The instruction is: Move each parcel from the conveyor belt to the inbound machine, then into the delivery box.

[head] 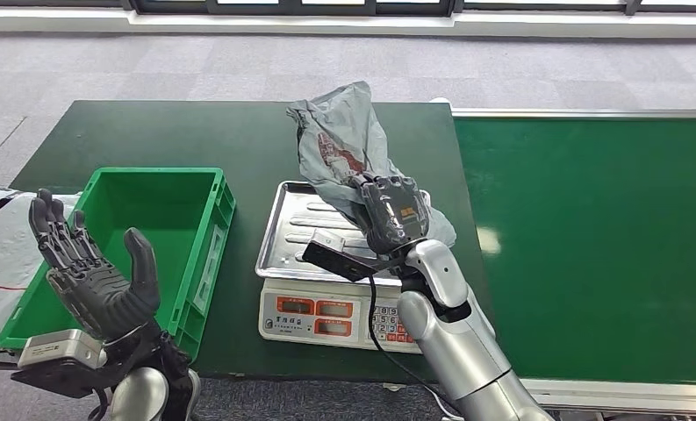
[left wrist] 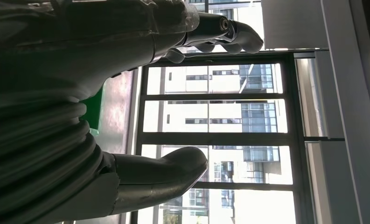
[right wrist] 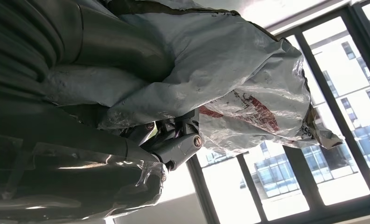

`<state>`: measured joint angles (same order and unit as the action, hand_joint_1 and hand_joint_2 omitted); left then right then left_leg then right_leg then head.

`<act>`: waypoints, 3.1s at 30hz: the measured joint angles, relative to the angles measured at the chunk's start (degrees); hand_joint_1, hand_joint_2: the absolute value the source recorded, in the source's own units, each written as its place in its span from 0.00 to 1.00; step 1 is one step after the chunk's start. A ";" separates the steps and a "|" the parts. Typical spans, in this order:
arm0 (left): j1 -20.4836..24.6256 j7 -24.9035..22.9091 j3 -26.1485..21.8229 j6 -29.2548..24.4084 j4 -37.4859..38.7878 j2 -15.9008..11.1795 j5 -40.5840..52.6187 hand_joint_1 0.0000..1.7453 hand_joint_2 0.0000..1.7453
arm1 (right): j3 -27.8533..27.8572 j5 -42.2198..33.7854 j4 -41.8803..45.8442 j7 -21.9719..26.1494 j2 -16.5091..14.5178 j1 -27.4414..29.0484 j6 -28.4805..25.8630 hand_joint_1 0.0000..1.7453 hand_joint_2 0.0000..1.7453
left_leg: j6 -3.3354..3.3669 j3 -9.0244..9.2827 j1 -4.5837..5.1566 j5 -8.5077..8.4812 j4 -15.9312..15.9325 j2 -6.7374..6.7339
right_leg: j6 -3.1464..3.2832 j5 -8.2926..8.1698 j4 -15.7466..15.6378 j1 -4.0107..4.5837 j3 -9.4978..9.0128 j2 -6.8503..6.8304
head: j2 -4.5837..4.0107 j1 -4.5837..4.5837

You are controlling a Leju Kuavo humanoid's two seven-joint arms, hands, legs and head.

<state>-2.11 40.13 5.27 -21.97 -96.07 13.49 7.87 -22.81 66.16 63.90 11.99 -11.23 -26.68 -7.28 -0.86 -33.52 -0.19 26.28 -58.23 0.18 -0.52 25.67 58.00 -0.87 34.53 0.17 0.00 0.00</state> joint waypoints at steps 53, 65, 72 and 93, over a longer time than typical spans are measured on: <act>1.24 -0.13 0.50 0.92 1.45 -0.02 -0.01 0.00 1.00 | -5.62 -7.55 -0.43 10.81 1.61 0.32 -2.64 0.00 1.00 | 0.00 0.01 0.00 -0.01 -0.01 -0.01 | 0.00 -0.01 0.00 0.00 0.02 0.02 | 0.00 0.00; 1.38 -0.31 0.50 0.93 2.93 -0.02 -0.02 0.00 1.00 | -2.26 -8.11 9.23 10.72 1.61 4.92 -7.25 0.00 1.00 | -0.01 0.02 0.00 0.01 0.00 -0.04 | 0.00 0.00 0.00 0.00 0.03 0.05 | 0.00 0.00; 1.43 -0.31 0.50 0.83 3.87 -0.02 -0.02 0.00 1.00 | -1.93 -8.04 9.23 11.25 1.61 5.88 -8.45 0.00 1.00 | -0.02 0.02 0.00 0.00 0.00 -0.03 | 0.01 -0.02 0.00 0.00 0.01 0.05 | 0.00 0.00; 1.52 -5.06 0.85 0.46 5.89 -0.02 6.45 0.00 1.00 | 3.42 0.58 27.60 11.17 0.52 13.21 -32.69 0.00 1.00 | 0.00 0.00 0.00 0.03 0.00 -0.03 | 0.01 0.00 0.00 0.00 0.03 0.03 | 0.00 0.00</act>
<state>-0.60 35.07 6.12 -21.50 -90.18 13.46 14.32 -19.39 66.74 91.50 23.17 -10.70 -13.48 -39.97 -0.86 -33.52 -0.19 26.31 -58.23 0.15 -0.52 25.67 58.00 -0.87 34.56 0.20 0.00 0.00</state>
